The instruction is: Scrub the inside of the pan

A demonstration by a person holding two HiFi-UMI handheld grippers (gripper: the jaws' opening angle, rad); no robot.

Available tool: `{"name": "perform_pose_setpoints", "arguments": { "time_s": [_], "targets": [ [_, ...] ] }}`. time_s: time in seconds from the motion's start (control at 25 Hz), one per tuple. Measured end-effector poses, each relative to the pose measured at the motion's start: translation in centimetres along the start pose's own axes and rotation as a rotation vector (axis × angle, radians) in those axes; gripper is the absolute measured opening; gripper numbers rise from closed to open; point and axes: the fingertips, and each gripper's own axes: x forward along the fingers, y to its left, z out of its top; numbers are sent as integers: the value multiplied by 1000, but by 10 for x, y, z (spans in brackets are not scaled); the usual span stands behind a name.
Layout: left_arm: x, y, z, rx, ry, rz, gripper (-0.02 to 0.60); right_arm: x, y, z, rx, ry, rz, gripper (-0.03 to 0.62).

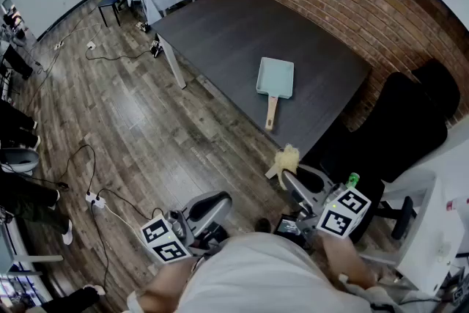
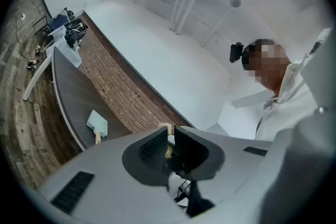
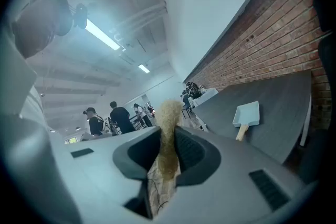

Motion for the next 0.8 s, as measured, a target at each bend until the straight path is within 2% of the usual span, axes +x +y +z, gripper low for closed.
{"name": "perform_pose_setpoints", "arguments": {
  "time_s": [0.8],
  "targets": [
    [-48,19,27,-13,-41,9,48,20,18,-11,1,1,-65,86]
  ]
}}
